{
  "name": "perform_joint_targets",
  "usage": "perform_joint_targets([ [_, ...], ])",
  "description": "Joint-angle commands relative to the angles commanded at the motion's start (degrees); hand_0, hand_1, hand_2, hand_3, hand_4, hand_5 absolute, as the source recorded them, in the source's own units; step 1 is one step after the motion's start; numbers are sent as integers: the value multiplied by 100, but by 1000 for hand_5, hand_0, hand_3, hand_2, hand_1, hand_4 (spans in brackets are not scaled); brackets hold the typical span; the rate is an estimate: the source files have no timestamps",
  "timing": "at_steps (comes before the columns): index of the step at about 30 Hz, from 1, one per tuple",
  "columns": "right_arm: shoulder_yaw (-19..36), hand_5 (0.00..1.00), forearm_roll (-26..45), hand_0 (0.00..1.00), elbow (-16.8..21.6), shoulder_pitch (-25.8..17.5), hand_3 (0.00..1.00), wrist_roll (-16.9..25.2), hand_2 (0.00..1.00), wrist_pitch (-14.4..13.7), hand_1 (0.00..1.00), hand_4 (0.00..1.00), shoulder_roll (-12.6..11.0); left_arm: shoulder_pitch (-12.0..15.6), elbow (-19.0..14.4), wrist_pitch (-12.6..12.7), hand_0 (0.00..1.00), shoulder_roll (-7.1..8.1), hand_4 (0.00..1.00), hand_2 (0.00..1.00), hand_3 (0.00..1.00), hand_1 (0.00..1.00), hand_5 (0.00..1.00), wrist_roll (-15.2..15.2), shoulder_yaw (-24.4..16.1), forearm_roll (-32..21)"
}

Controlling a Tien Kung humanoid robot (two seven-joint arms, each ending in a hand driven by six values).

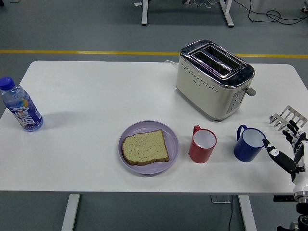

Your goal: Pick up the cup,pour liquid into bread,place the cup on the desk

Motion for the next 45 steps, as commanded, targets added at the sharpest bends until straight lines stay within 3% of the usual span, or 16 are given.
perform_joint_targets([
  [18,-305,100,-483,950,-311,296,948,-189,934,-181,848,985,32,-29,0,2,679,9,251,698,542,683,998,-3,10,-17],
  [45,-675,93,-154,955,-1091,754,953,35,935,-204,872,991,230,-51,-1,2,679,-4,251,698,542,683,998,43,-54,78],
])
